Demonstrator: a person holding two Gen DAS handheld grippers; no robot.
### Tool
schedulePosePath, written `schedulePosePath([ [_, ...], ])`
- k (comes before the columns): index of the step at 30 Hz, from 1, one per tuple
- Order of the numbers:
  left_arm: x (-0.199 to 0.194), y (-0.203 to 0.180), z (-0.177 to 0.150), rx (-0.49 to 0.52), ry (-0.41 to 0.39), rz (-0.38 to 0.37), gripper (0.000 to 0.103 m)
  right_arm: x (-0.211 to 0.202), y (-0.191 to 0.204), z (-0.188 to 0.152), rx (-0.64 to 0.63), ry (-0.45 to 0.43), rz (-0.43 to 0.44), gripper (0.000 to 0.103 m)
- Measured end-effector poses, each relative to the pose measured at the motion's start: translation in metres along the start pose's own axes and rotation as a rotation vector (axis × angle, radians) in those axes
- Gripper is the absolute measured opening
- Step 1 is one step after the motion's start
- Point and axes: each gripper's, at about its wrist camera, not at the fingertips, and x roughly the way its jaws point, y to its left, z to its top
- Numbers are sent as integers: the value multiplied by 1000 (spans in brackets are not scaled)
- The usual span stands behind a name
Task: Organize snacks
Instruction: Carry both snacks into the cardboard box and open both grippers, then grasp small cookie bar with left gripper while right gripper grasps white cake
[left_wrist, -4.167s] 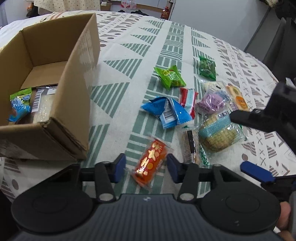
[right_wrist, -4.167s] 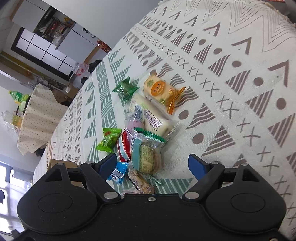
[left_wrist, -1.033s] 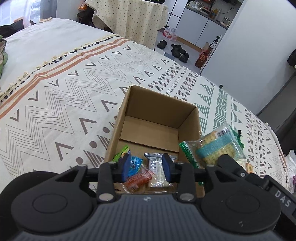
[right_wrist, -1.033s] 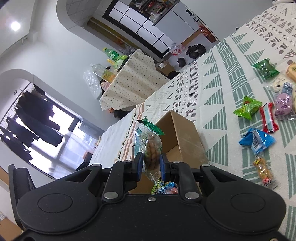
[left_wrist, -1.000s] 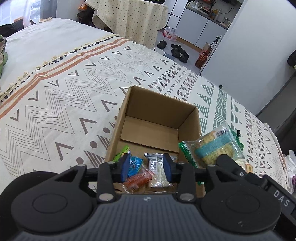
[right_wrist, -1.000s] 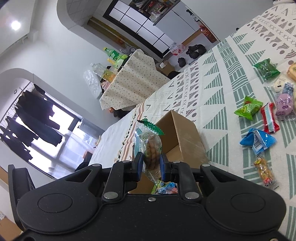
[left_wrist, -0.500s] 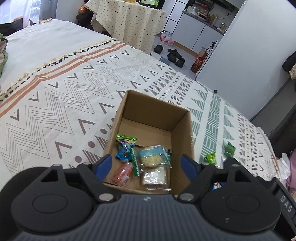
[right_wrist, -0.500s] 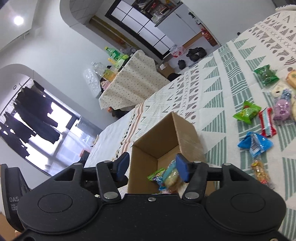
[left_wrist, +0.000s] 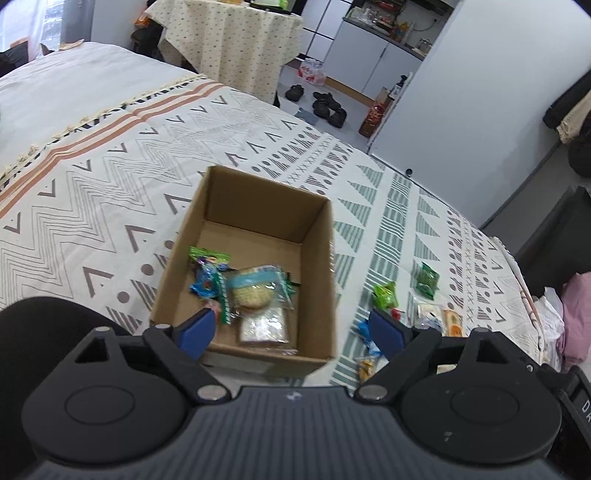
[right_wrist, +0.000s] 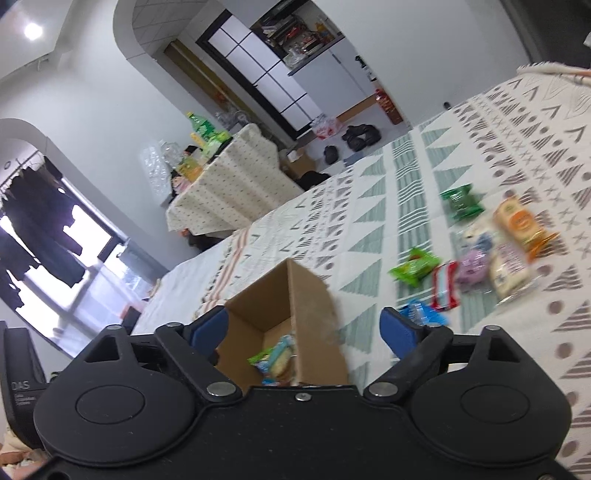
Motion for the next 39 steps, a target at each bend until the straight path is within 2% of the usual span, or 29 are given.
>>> schedulePosePath([
  [12, 1, -36, -22, 57, 21, -35, 91, -37, -34, 3, -9, 23, -83, 98],
  [24, 15, -74, -47, 124, 33, -63, 90, -56, -74, 8, 79, 31, -161, 97],
  [29, 27, -83, -53, 122, 53, -60, 88, -48, -83, 13, 71, 46, -181, 97],
  [32, 36, -88, -56, 127, 60, -51, 84, -40, -87, 18, 53, 55, -195, 95],
  [39, 62, -97, -63, 127, 105, -45, 66, -20, -102, 31, 39, 94, -222, 82],
])
